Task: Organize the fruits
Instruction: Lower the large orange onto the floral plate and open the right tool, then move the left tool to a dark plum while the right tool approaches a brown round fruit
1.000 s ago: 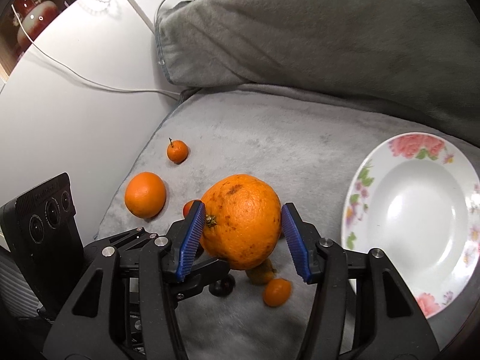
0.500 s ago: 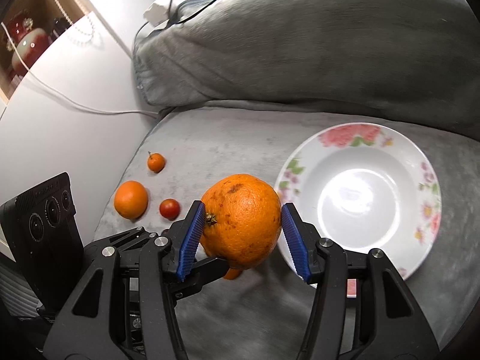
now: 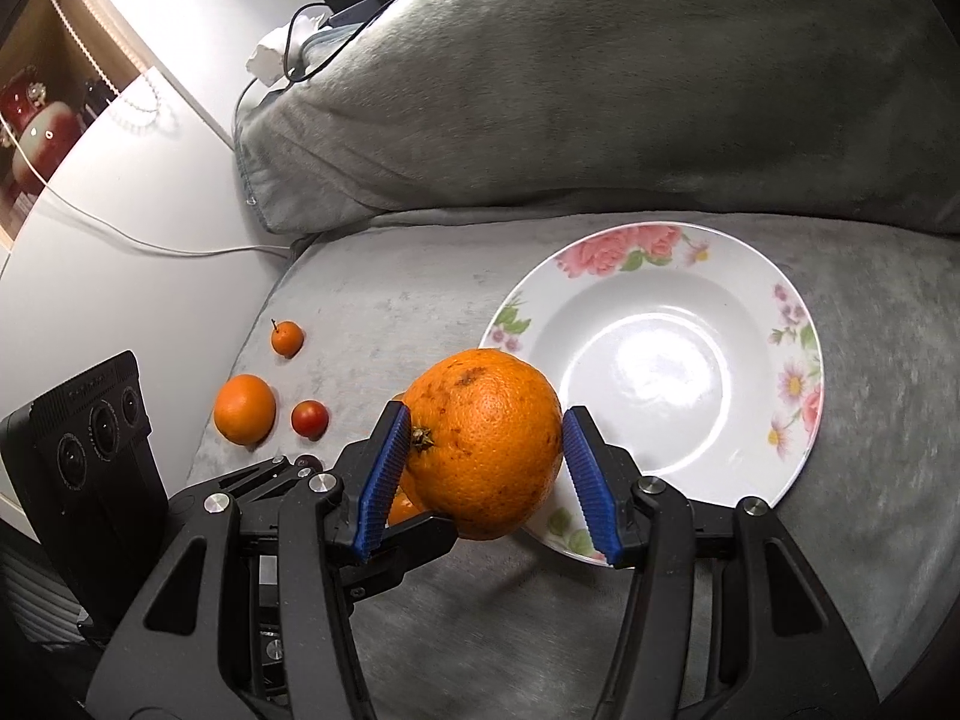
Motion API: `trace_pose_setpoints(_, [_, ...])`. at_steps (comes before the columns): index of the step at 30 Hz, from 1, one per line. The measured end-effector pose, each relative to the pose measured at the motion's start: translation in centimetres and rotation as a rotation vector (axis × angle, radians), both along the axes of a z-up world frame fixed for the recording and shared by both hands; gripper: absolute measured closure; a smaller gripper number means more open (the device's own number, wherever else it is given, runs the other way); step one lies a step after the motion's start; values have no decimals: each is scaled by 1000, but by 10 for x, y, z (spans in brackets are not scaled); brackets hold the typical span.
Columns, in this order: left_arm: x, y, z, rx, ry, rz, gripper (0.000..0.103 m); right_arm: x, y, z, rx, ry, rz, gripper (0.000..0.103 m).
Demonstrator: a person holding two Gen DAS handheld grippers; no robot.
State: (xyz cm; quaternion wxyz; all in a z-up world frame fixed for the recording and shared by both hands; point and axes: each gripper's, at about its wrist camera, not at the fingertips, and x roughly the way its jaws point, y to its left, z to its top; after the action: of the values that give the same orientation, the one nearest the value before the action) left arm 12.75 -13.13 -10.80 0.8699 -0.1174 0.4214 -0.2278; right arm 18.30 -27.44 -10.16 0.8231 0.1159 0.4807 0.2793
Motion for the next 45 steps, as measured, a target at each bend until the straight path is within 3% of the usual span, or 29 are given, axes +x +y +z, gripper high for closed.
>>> trace_pose_setpoints(7, [-5,2,7,12,-30,1,60,-1,-15,8,3,-52,-82,47])
trace_pose_setpoints(9, [-7,6,8,12,-33,6,60,-2,-22,13,-11,-82,-121,35])
trace_pose_setpoints(15, [-16,19,9,14,-39,22,60,-9,-46,19,15,-123,-205,23])
trace_pose_setpoints(31, [-26,34,14,27,-63,59,57,-28,-65,21,48,-161,-269,22])
trace_pose_setpoints(37, [-36,57,21,9,-139,89,52,-35,-58,21,48,-191,-265,21])
trace_pose_setpoints(45, [-51,101,28,87,-174,194,52,-48,-36,24,-2,-225,-195,21])
